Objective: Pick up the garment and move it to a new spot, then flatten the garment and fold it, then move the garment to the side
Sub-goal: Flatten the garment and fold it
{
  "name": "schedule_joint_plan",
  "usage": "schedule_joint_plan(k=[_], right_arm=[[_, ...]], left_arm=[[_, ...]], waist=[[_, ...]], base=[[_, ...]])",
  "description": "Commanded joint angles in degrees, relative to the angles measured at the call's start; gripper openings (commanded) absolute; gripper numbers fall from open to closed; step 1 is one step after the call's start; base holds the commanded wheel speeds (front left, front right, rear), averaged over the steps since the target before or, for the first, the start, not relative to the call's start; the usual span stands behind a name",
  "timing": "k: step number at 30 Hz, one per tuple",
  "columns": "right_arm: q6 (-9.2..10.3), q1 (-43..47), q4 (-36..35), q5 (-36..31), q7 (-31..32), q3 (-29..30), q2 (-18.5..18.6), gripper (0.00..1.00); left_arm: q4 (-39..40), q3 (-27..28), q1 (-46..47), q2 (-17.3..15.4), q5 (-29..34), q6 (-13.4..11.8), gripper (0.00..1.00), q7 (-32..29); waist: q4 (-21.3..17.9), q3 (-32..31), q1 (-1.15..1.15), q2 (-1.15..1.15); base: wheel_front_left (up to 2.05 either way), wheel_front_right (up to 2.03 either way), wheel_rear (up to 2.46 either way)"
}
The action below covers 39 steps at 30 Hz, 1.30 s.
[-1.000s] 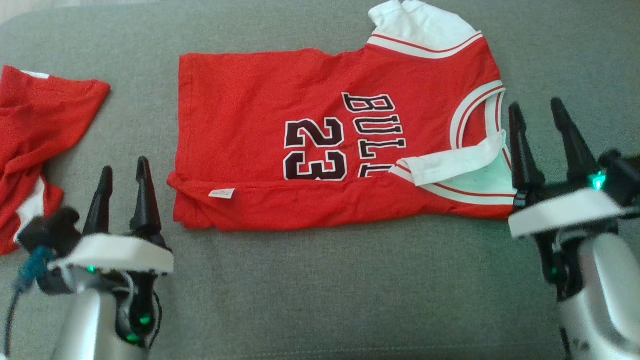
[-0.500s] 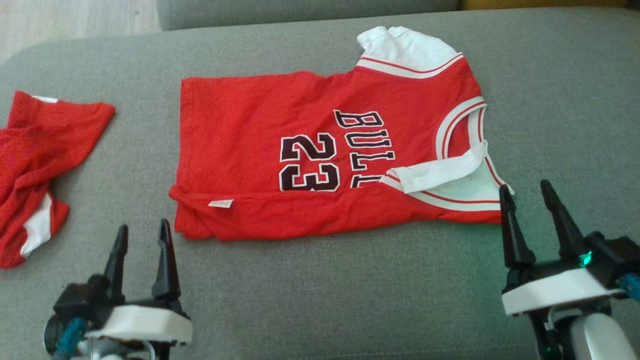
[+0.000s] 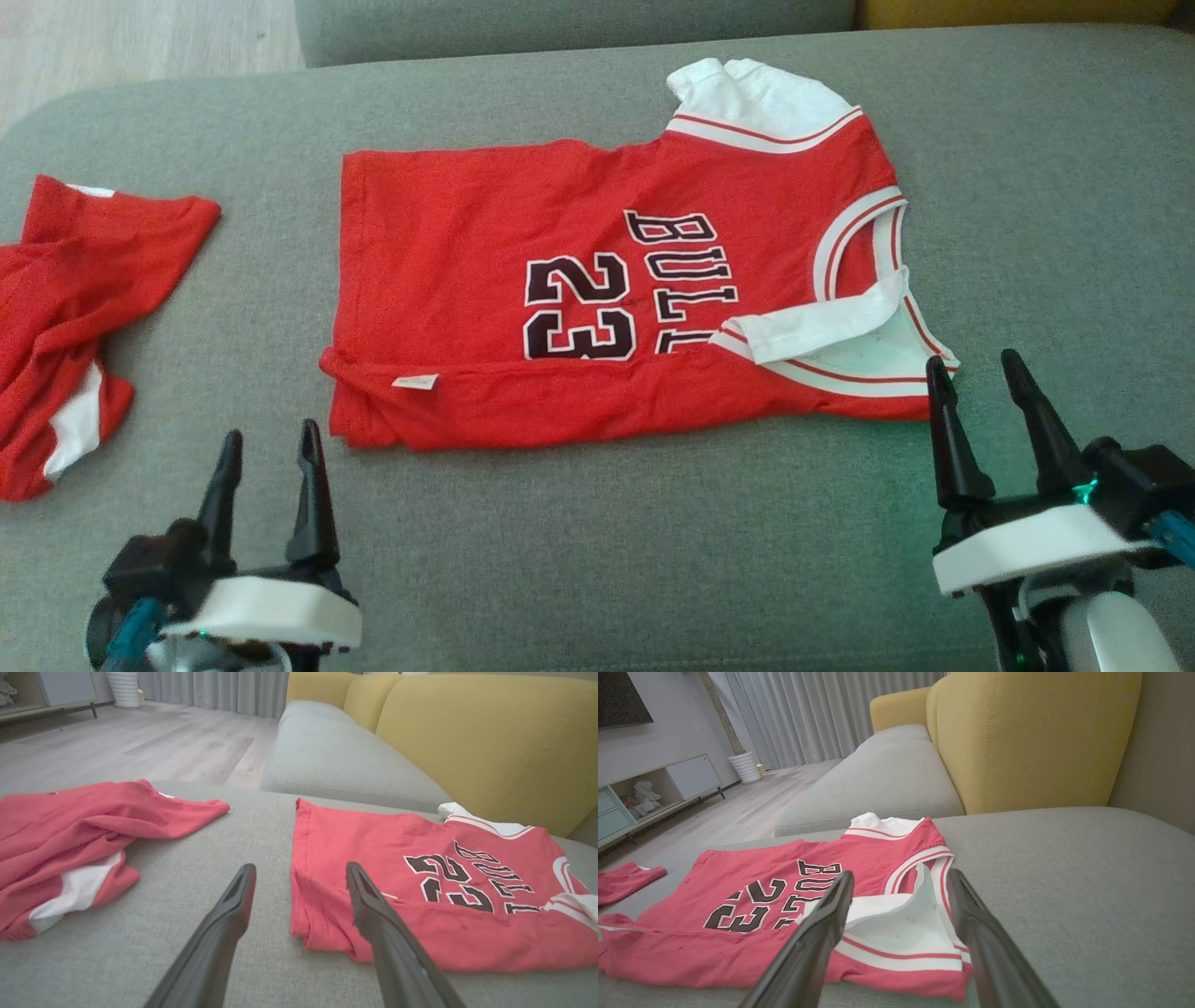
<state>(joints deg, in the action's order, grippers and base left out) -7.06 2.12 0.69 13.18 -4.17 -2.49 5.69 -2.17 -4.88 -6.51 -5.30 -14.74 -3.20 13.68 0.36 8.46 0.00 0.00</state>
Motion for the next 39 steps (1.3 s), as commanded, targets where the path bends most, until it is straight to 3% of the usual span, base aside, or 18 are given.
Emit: schedule_joint_plan(k=[1,11,21,22,24,25,32,39], right_arm=[[-0.43,-0.7,-1.2,0.5,0.2,-0.8,0.0,1.0],[-0.43,-8.0,10.0,0.0,8.1,1.7,0.4,1.0],[-0.43,-12.6,16.0,-0.7,17.6,4.5,-1.1,1.0],[-0.43,-12.7,16.1,-0.4,18.5,4.6,-1.3,0.97],[-0.43,-12.7,16.0,0.3,20.1,4.9,-1.6,0.39],[-0.43,-12.7,15.9,0.6,20.6,5.1,-1.7,0.0],[-0.43,-10.2,11.9,1.7,20.4,6.4,-2.2,0.0],[-0.43,-2.7,3.7,2.7,22.3,8.0,-2.6,0.0]], left_arm=[[1.1,1.3,1.5,-0.6,-0.4,-0.1,1.0,-0.3],[-10.8,-0.9,11.2,-0.9,-4.8,4.6,1.0,-7.8],[-22.8,-0.9,18.4,-1.1,-8.6,7.1,1.0,-11.7],[-23.4,-1.0,18.5,-1.1,-8.8,7.3,0.84,-12.0],[-23.9,-1.4,18.8,-1.1,-9.1,7.7,0.02,-12.1],[-23.9,-1.6,18.8,-1.1,-9.2,7.8,0.0,-12.1],[-21.2,-2.3,16.8,-2.2,-8.4,7.7,0.0,-11.1],[-12.2,-2.2,11.1,-4.0,-8.7,6.5,0.0,-14.1]], waist=[[0.1,0.2,0.0,0.0],[0.9,3.7,0.0,0.0],[1.1,6.7,0.0,0.0],[1.1,6.7,0.0,0.0],[1.1,6.8,0.0,0.0],[1.2,6.8,0.0,0.0],[1.6,5.7,0.0,0.0],[1.6,3.4,0.0,0.0]], base=[[0.0,0.0,0.0],[0.0,0.0,0.0],[0.0,0.0,0.0],[0.0,0.0,0.0],[0.0,0.0,0.0],[0.0,0.0,0.0],[0.0,0.0,0.0],[0.0,0.0,0.0]])
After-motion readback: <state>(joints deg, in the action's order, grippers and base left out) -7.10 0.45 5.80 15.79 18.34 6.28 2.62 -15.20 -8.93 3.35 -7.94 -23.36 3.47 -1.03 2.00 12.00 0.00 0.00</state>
